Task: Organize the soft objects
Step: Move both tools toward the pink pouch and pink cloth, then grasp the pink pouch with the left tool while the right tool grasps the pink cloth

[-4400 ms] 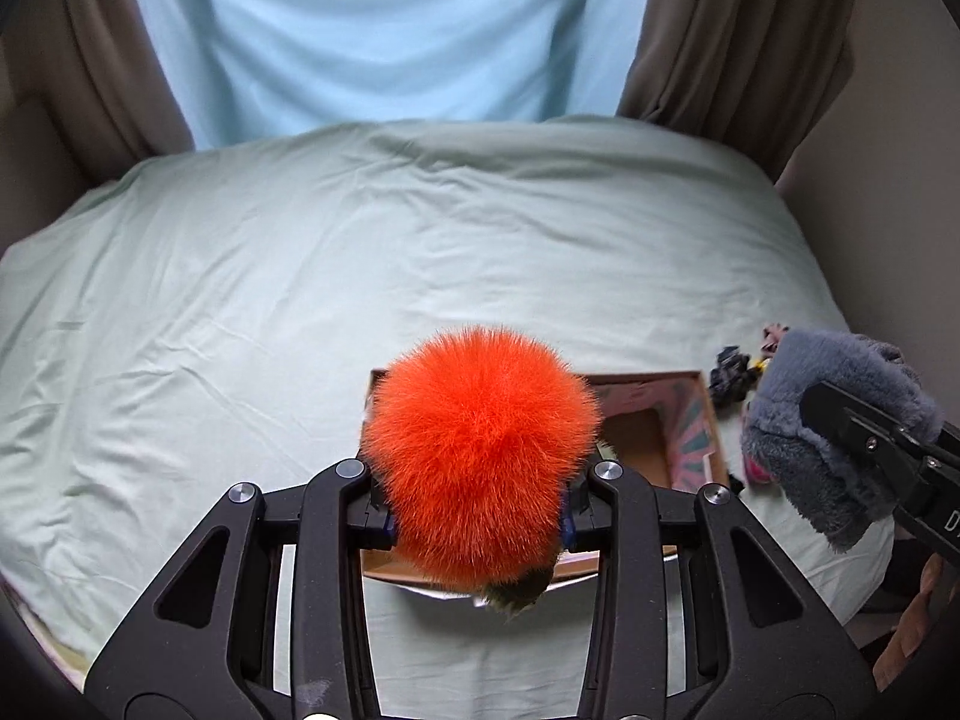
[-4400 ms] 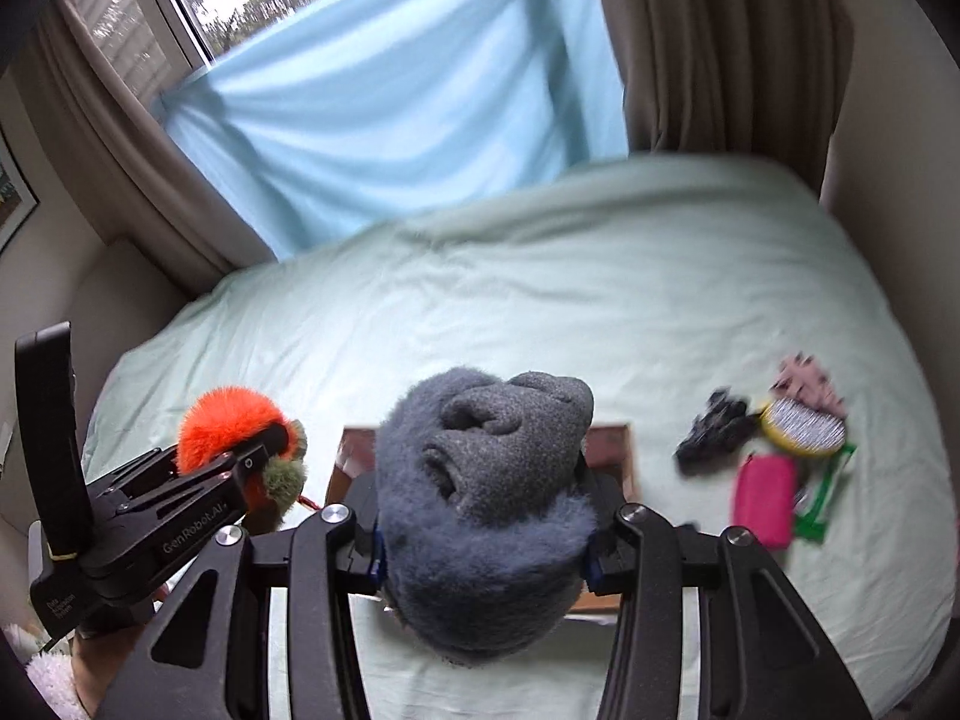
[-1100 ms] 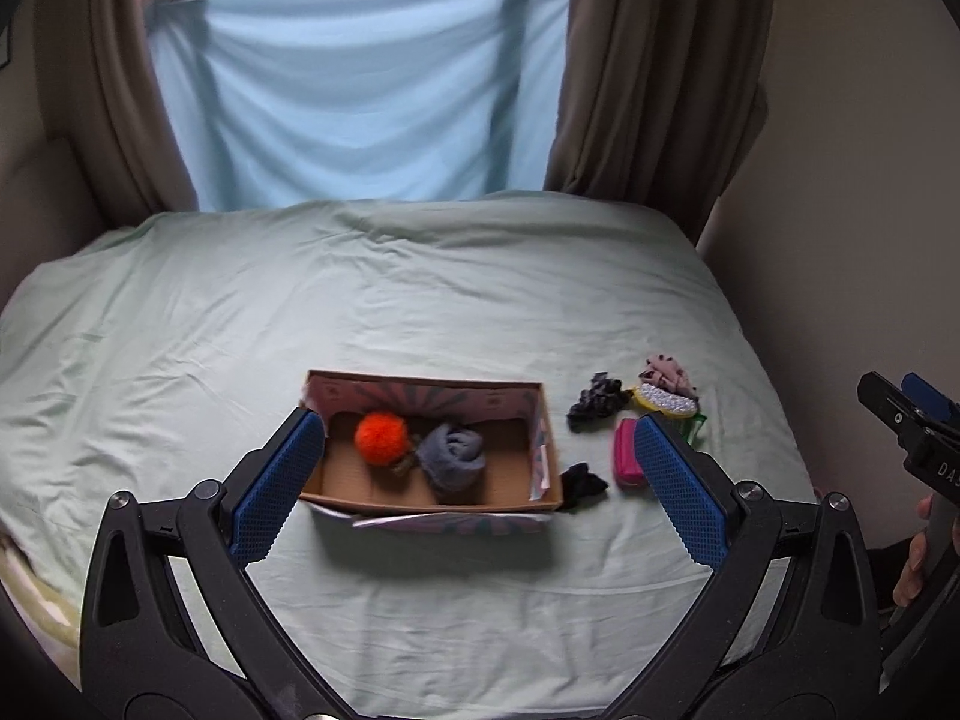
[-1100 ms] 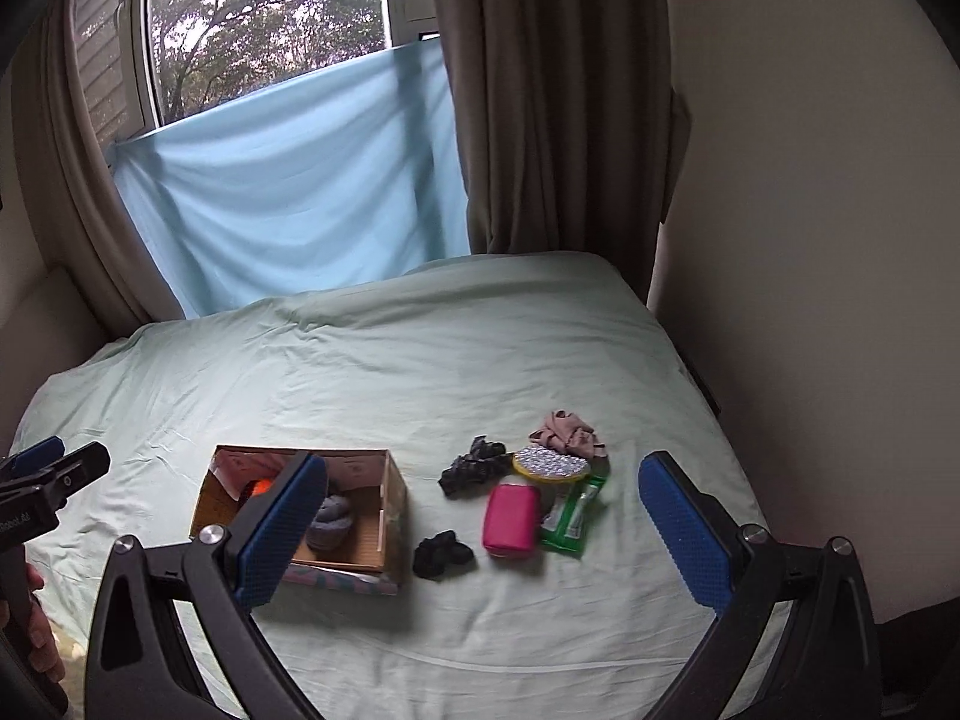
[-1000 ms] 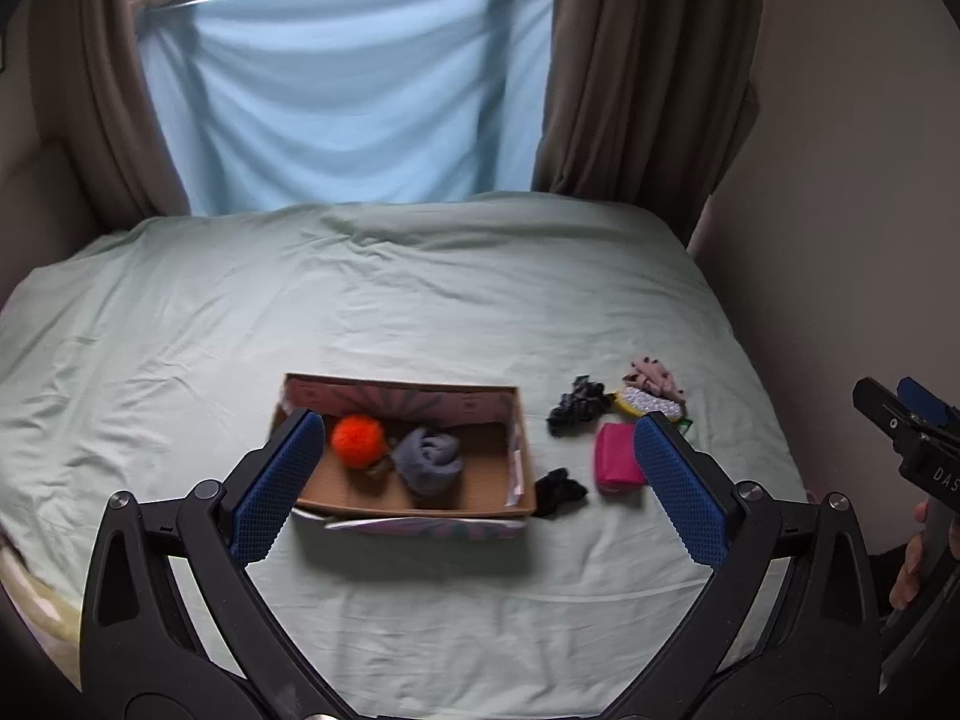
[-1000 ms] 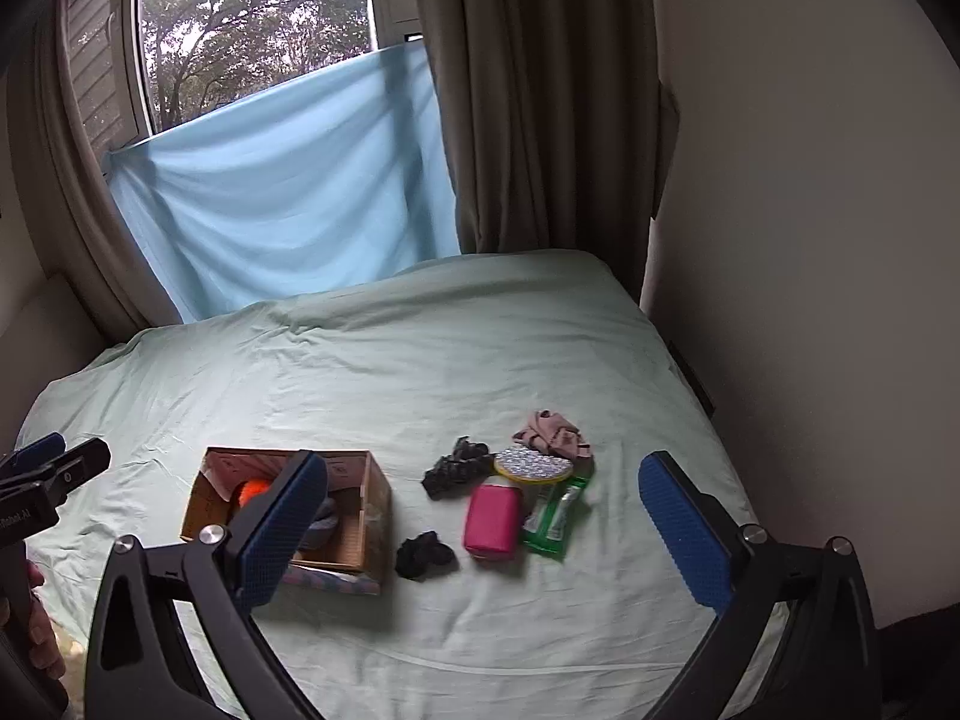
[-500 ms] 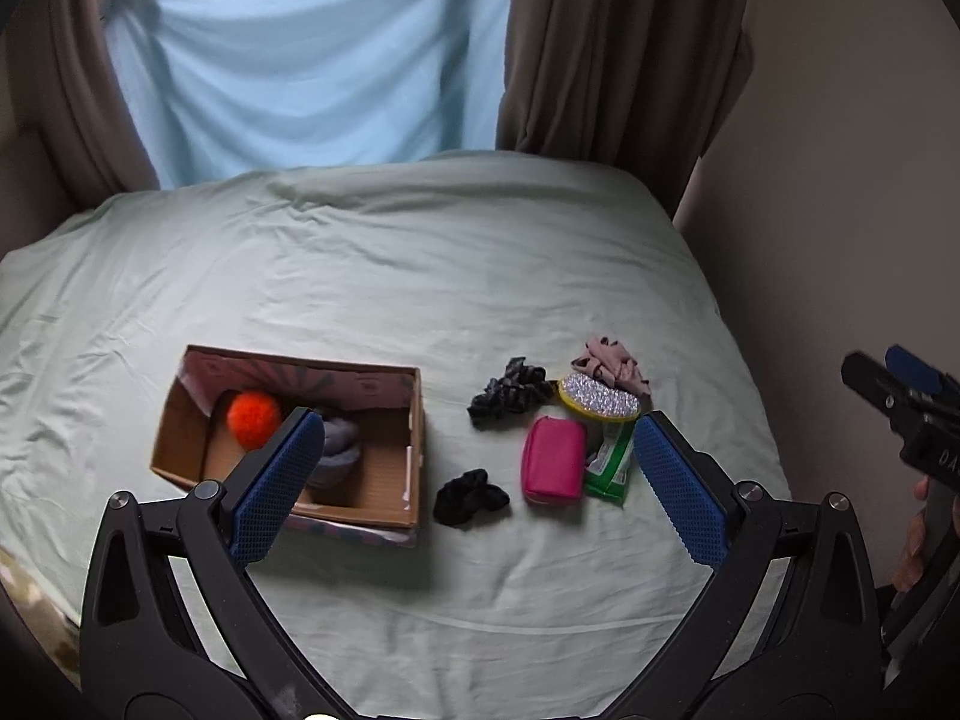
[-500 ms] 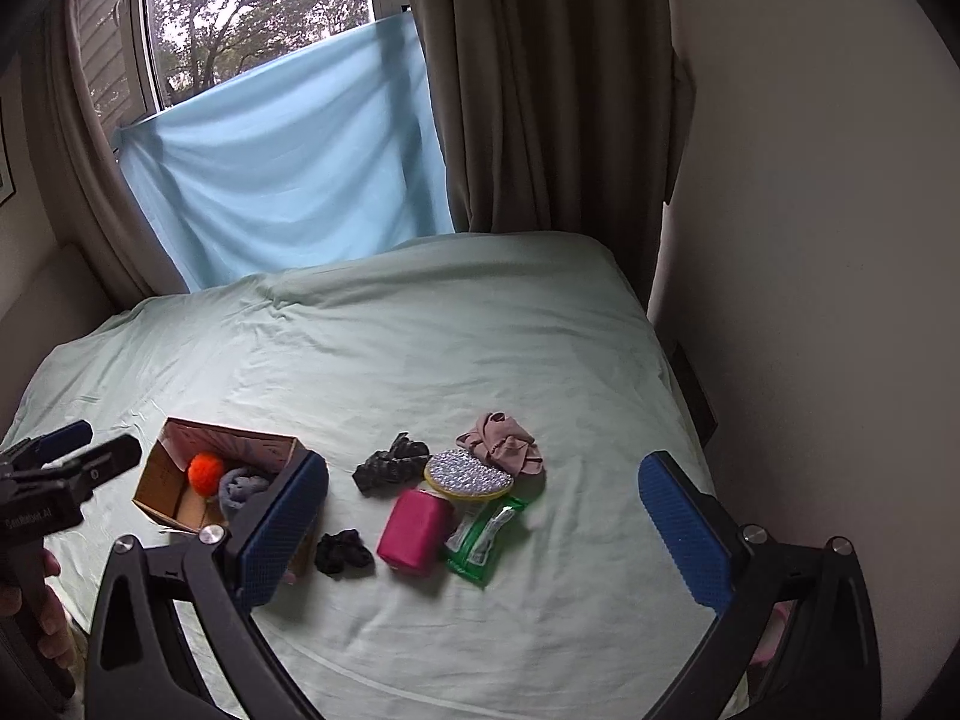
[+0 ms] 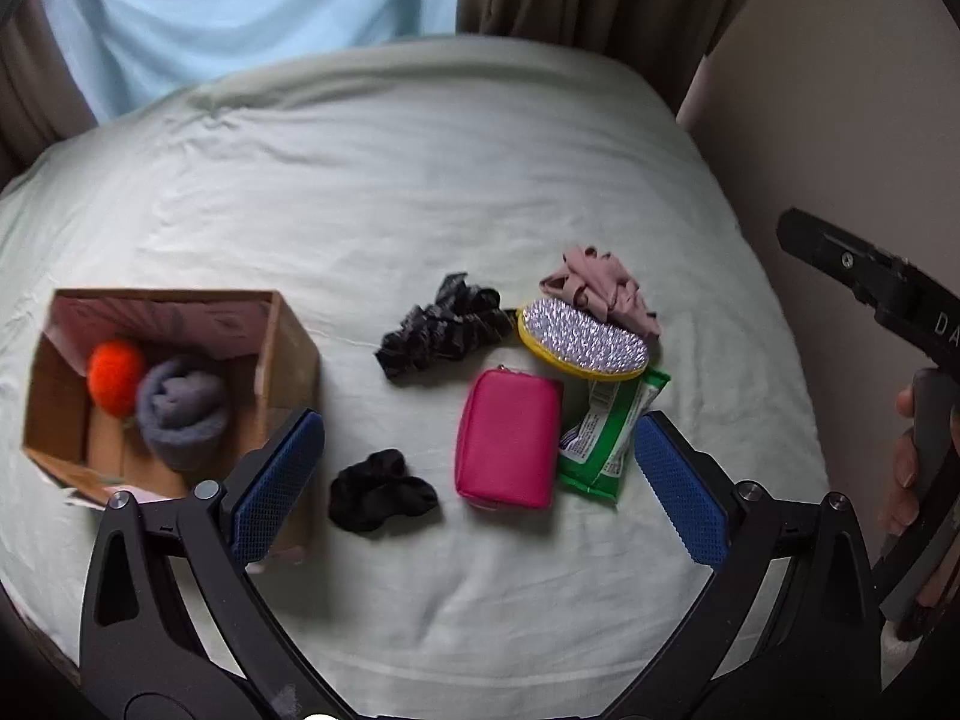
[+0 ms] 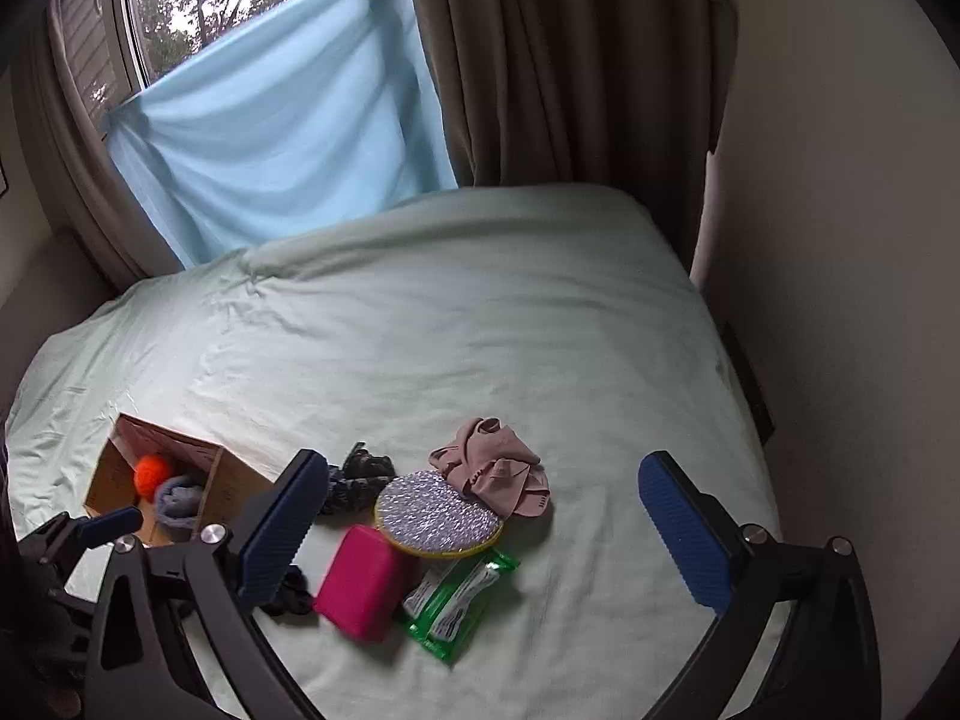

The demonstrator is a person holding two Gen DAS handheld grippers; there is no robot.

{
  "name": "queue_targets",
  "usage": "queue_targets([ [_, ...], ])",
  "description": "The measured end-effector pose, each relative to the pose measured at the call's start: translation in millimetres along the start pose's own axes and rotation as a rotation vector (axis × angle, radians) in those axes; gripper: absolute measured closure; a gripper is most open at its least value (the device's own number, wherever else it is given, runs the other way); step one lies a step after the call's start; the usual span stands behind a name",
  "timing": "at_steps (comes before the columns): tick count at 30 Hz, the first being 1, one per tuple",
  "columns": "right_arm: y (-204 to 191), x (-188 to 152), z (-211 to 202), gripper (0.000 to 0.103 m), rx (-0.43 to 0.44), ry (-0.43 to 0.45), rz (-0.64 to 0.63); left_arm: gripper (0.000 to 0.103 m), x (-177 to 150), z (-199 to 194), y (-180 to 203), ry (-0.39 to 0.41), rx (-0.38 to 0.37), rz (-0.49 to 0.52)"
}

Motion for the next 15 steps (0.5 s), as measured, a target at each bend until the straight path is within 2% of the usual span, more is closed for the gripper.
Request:
queue_targets([
  [11, -2, -19, 126, 0.000, 0.046, -0.096, -0.036, 0.001, -27, 113, -1, -0.112, -0.008, -0.016],
  [15, -6, -28, 165, 0.011, 0.072, -0.132, -0.045, 0.008, -34, 144, -6, -0.154, -0.014, -0.055],
])
Point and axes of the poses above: each gripper's, at about its wrist camera, not at the fingertips, and z roughly the way its jaws point, y to its right, x to its top, the point moved 5 cm from there along z, roughly the way its jaws point, and after that the axes turned 10 degrees about -x, right-handed, at the moved point
